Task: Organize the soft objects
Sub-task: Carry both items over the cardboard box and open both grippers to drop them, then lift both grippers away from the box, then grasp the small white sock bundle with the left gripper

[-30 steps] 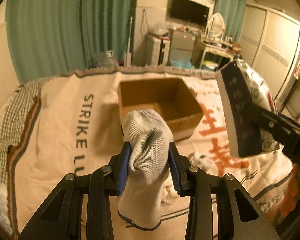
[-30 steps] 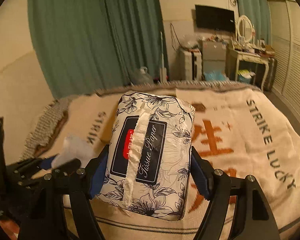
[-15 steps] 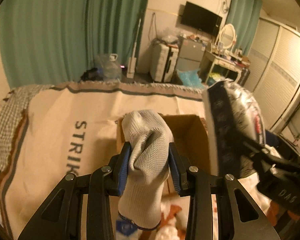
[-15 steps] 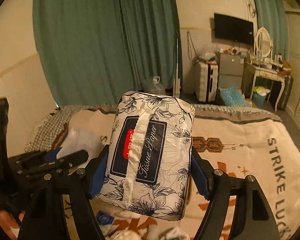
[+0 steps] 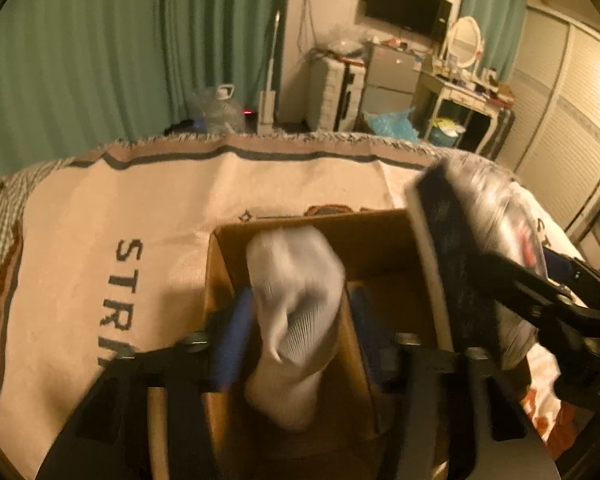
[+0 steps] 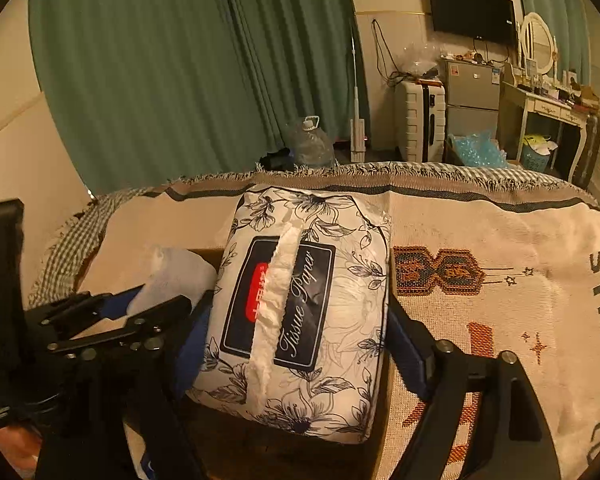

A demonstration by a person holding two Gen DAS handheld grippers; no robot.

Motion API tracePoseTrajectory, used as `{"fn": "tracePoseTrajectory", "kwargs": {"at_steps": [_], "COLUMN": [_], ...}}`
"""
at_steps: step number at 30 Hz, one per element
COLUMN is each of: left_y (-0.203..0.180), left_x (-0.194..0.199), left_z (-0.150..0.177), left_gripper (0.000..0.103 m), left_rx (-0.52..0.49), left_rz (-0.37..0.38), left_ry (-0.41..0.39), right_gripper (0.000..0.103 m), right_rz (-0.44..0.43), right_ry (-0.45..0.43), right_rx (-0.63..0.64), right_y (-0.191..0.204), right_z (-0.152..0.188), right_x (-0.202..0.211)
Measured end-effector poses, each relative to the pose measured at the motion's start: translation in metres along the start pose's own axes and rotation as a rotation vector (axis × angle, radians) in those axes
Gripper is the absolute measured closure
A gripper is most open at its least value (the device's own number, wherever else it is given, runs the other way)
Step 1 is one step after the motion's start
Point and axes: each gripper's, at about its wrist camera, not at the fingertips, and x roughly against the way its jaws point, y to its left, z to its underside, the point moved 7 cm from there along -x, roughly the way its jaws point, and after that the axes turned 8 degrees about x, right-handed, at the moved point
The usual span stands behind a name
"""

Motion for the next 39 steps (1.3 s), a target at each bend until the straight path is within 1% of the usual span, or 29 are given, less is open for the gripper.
{"fn": "tracePoseTrajectory", "kwargs": {"at_steps": [1, 3, 6, 10, 13, 14, 15, 16, 17, 20, 23, 26, 29, 33, 34, 35, 36, 39], "left_y": [0.0, 0.0, -0.005, -0.021, -0.033, -0.037, -0.038, -0.04, -0.042, -0.041, -0.035, -0.026, -0.013, 0.003, 0.009, 0.017, 0.022, 0.034], "left_x": [0.005, 0.02, 0.049, 0.113, 0.158, 0.176, 0.19, 0.203, 0.219, 0.242, 0.245, 0.232, 0.207, 0.174, 0.165, 0.155, 0.148, 0.13], "left_z": [-0.001, -0.004, -0.006, -0.014, -0.015, -0.015, -0.014, -0.013, -0.01, 0.003, 0.024, 0.049, 0.08, 0.12, 0.129, 0.139, 0.147, 0.17], "left_gripper": [0.033, 0.032, 0.032, 0.032, 0.032, 0.025, 0.012, 0.009, 0.009, 0.009, 0.009, 0.009, 0.009, 0.009, 0.009, 0.01, 0.011, 0.011], "left_rx": [0.002, -0.004, 0.0, -0.023, -0.048, -0.053, -0.053, -0.05, -0.049, -0.053, -0.041, -0.027, -0.015, -0.018, -0.019, -0.02, -0.013, 0.031], "left_rz": [-0.006, -0.028, -0.019, -0.016, -0.017, -0.011, -0.008, -0.009, -0.013, -0.036, -0.033, -0.062, -0.092, -0.135, -0.16, -0.205, -0.227, -0.203], "left_ry": [-0.013, -0.039, -0.067, -0.151, -0.204, -0.225, -0.24, -0.26, -0.288, -0.308, -0.282, -0.242, -0.167, -0.081, -0.056, -0.019, 0.012, 0.082], "right_gripper": [0.02, 0.018, 0.018, 0.018, 0.018, 0.018, 0.015, 0.01, 0.008, 0.001, 0.0, 0.0, 0.0, 0.0, 0.0, 0.0, 0.0, 0.0], "right_rz": [-0.005, 0.026, 0.047, 0.084, 0.106, 0.118, 0.132, 0.137, 0.137, 0.13, 0.141, 0.172, 0.158, 0.139, 0.136, 0.14, 0.14, 0.119], "right_ry": [-0.008, -0.027, -0.051, -0.086, -0.112, -0.121, -0.132, -0.139, -0.144, -0.157, -0.155, -0.124, -0.069, 0.051, 0.081, 0.107, 0.126, 0.184], "right_rx": [0.002, 0.008, -0.002, 0.003, 0.048, 0.069, 0.089, 0.1, 0.11, 0.135, 0.179, 0.216, 0.147, 0.048, 0.034, 0.021, 0.011, -0.011], "right_y": [0.0, -0.006, -0.011, -0.013, -0.002, 0.003, 0.007, 0.011, 0.016, 0.029, 0.044, 0.05, 0.047, 0.043, 0.045, 0.047, 0.049, 0.064], "right_z": [-0.001, -0.004, -0.008, -0.02, -0.033, -0.036, -0.04, -0.043, -0.046, -0.048, -0.036, -0.005, 0.036, 0.097, 0.111, 0.125, 0.137, 0.168], "right_x": [0.003, 0.014, 0.041, 0.092, 0.14, 0.157, 0.176, 0.189, 0.203, 0.238, 0.258, 0.26, 0.242, 0.204, 0.193, 0.183, 0.176, 0.153]}}
